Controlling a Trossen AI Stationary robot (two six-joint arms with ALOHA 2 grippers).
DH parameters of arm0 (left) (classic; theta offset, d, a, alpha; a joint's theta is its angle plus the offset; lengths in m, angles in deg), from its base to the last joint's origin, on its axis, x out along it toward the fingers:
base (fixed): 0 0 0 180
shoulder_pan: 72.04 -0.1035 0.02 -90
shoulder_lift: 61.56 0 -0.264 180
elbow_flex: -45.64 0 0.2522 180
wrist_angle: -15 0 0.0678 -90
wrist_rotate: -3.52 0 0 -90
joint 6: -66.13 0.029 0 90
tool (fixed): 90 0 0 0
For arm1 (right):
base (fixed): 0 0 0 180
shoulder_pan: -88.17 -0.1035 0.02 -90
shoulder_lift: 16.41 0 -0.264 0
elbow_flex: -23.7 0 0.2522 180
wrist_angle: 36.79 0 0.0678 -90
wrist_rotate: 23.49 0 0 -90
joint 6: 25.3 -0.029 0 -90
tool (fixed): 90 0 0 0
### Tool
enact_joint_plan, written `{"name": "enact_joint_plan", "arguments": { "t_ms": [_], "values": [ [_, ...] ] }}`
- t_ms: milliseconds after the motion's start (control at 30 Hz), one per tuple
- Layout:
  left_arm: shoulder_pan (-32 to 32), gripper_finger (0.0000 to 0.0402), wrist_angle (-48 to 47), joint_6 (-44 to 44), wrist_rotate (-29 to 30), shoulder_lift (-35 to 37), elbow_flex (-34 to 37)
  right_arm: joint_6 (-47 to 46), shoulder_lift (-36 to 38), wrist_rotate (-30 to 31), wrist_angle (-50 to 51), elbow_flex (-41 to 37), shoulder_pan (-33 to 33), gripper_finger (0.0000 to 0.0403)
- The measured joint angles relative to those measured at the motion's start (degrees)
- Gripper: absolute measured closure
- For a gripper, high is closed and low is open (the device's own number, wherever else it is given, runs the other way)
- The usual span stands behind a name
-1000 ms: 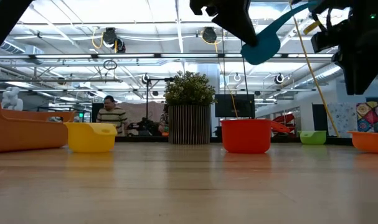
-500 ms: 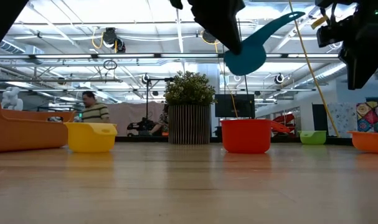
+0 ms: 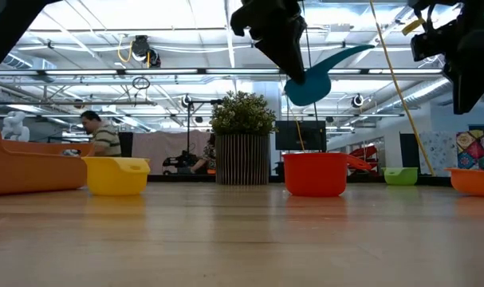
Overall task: Nest measuring cups in basket
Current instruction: Move the light blue measuring cup to the bottom of the table
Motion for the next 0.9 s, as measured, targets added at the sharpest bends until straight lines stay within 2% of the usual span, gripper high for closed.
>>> {"name": "enact_joint_plan", "arguments": {
  "t_ms": [200,300,400,567,900],
  "values": [
    [-2.83,0.0396,2.84,-0.55,6.68,0.0,0.0,-2.2,0.97,0.2,0.01,0.0,0.0,0.022],
    [-6.13,0.0396,4.4,-1.32,7.55,0.0,0.0,-3.26,0.98,-0.04,0.0,0.02,0.0,0.022],
    [-9.77,0.0396,5.27,-4.32,7.03,-0.11,0.0,-4.24,0.98,-0.15,0.0,0.02,-0.02,0.022],
    [-14.45,0.0396,6.64,-6.6,2.49,-2.3,-0.04,-4.31,0.98,-0.17,-0.18,0.02,-0.02,0.022],
    [-14.62,0.0396,8.96,-4.23,0.83,-7.38,-0.11,-4.24,0.91,-0.17,-0.4,0.04,-0.04,0.022]
  ]
}}
